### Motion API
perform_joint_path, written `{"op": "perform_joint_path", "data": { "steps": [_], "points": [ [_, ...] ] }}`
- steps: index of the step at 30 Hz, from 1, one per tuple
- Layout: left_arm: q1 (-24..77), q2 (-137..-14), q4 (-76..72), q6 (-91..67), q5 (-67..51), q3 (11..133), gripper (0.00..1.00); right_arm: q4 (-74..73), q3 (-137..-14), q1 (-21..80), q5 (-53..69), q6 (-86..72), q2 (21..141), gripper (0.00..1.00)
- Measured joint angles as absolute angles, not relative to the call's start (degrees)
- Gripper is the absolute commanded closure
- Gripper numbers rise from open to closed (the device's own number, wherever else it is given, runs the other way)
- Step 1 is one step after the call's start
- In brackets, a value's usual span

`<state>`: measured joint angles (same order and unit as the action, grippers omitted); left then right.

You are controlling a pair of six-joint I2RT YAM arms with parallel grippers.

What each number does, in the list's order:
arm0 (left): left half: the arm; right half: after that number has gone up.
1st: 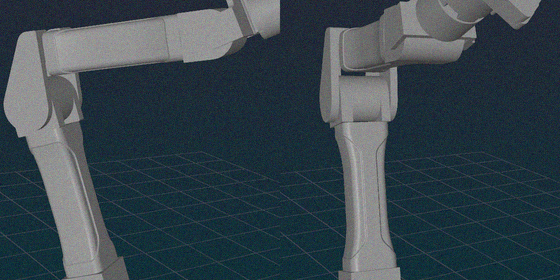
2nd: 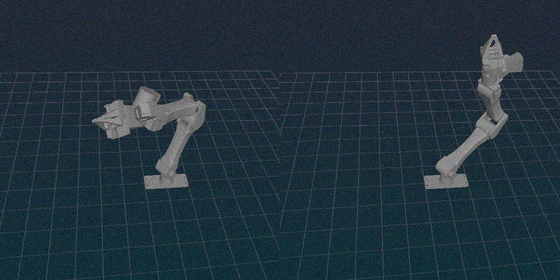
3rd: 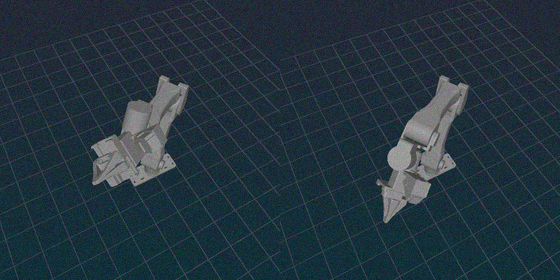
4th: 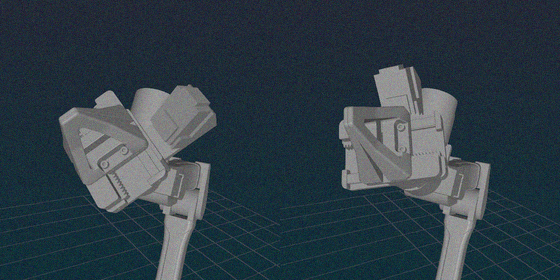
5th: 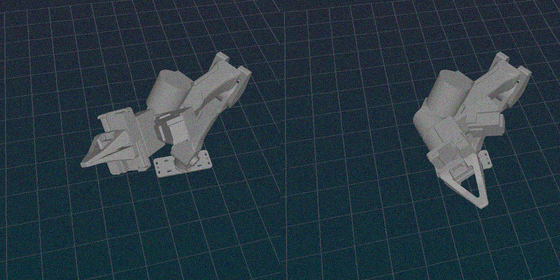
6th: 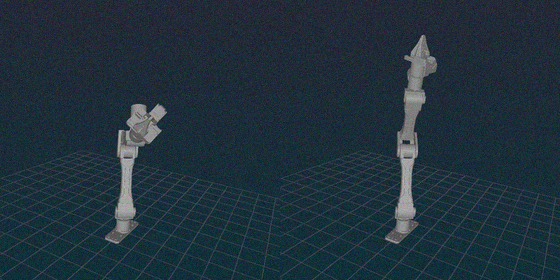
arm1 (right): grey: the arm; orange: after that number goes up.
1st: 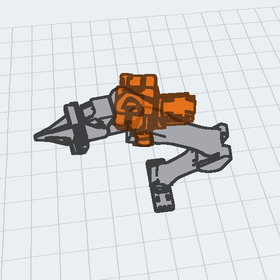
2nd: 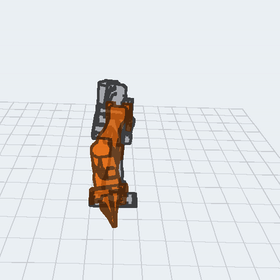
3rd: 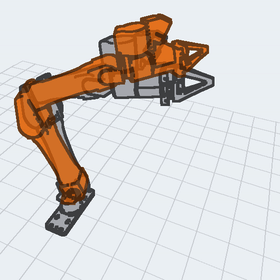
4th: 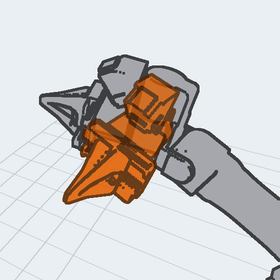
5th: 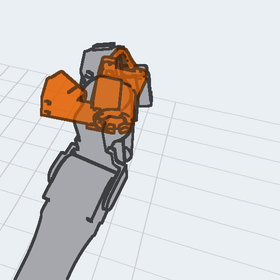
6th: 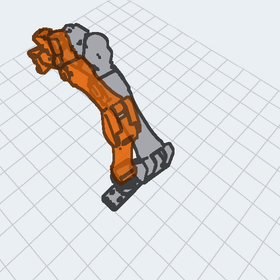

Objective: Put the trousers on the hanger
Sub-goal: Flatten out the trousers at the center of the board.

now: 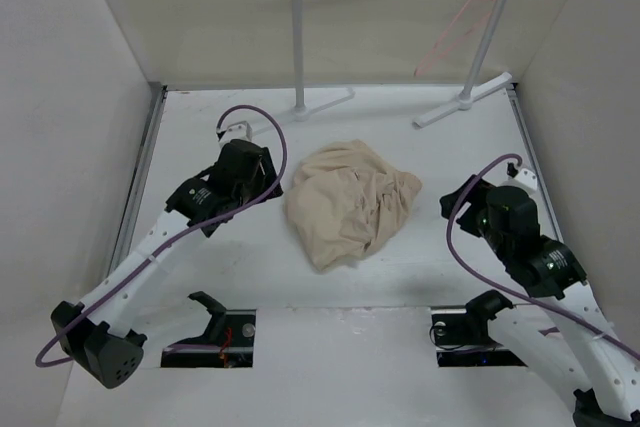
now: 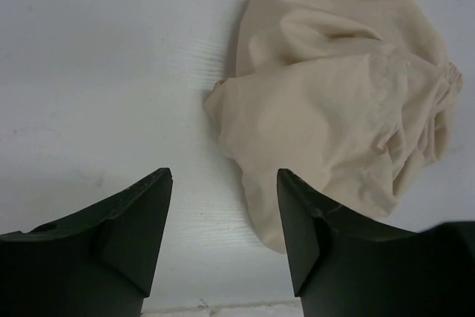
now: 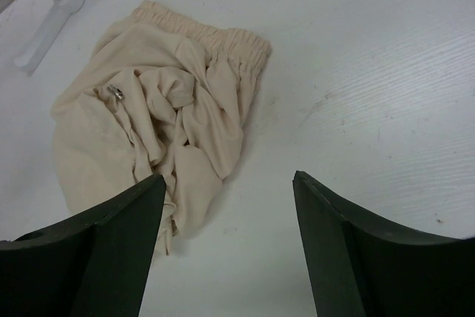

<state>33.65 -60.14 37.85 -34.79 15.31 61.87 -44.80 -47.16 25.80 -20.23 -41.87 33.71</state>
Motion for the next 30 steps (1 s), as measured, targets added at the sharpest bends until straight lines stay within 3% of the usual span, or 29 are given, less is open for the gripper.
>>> {"op": "perform_joint_path", "data": {
  "steps": [4,6,8,10,12,13,14,16,17,24,28,29,30],
  "points": [
    [34.4,-59.9,37.3,-35.9,13.4,61.5,0.38,-45.0,-47.1,24.6,-19.4,-41.3,33.7,0.31],
    [34.7,-59.3,36.9,-36.5,12.6,60.3,0.38,-45.0,-47.1,23.9,-19.0,-41.0,33.8,0.42],
    [35.2,-58.5,36.4,-37.3,12.0,58.3,0.39,-45.0,-47.1,23.6,-18.5,-40.8,34.2,0.75],
    [36.3,-58.1,36.1,-38.1,11.4,56.1,0.42,-44.8,-46.9,23.6,-17.6,-40.5,35.2,0.93],
    [37.7,-57.8,35.0,-39.3,10.7,53.2,0.47,-44.5,-46.9,23.6,-16.2,-40.7,37.6,0.91],
    [38.5,-58.0,34.8,-39.9,10.2,52.1,0.47,-44.4,-46.8,23.6,-15.7,-40.7,39.2,0.84],
    [39.2,-58.2,34.3,-40.5,9.9,51.4,0.47,-43.8,-46.7,23.6,-15.0,-40.7,41.4,0.63],
    [41.8,-59.9,32.7,-41.8,9.3,51.0,0.44,-41.6,-45.9,23.6,-14.3,-40.6,45.1,0.41],
    [43.4,-61.0,31.5,-42.3,9.1,51.0,0.43,-40.7,-45.5,23.6,-14.4,-41.0,46.3,0.38],
    [55.6,-73.2,27.0,-43.1,9.5,54.1,0.4,-29.4,-42.4,21.3,-12.5,-42.0,61.0,0.41],
    [61.1,-84.2,24.7,-41.3,11.3,60.8,0.38,-17.9,-42.4,19.5,-10.6,-43.2,75.5,0.42],
    [61.8,-86.8,23.9,-40.7,11.6,62.0,0.38,-15.9,-42.4,19.3,-9.9,-43.4,78.0,0.44],
    [62.3,-89.3,23.3,-40.1,11.8,62.9,0.39,-14.0,-42.4,19.1,-9.0,-43.7,80.6,0.53]
  ]
}}
